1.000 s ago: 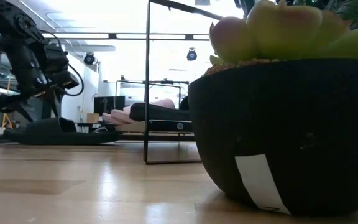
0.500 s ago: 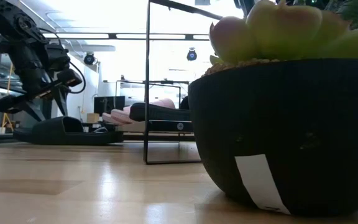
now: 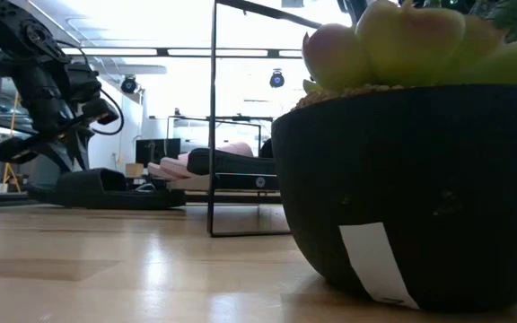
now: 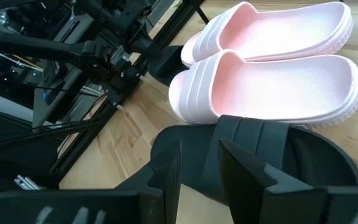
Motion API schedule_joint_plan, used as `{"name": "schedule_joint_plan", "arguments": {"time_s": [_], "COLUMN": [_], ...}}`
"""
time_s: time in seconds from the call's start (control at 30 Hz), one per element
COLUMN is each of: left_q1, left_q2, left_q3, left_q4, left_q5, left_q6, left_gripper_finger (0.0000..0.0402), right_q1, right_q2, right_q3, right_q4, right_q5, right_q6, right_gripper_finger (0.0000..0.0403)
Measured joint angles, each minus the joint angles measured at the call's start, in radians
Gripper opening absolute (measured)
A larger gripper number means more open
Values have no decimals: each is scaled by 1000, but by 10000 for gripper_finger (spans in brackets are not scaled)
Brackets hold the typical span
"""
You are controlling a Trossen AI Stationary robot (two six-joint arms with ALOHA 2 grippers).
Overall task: Pick and place slides into the shelf
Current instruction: Put the black slides on the shelf
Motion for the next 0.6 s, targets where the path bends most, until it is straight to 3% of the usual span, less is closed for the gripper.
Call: {"name": "schedule_joint_plan", "arguments": {"time_s": [0.27, 0.6], "left_q1": [0, 0], "left_q2": [0, 0], "left_q3": [0, 1], "left_q4": [-1, -55], "left_q5": [-1, 9], "left_q6": [4, 71], "left_gripper_finger": [7, 3], "right_q1": [0, 0], "right_q2": [0, 0], "right_q3": [0, 0], "right_q4": [-3, -3], "right_q5": [0, 6], "right_q6": [-1, -3], "right_gripper_finger": [96, 96]}}
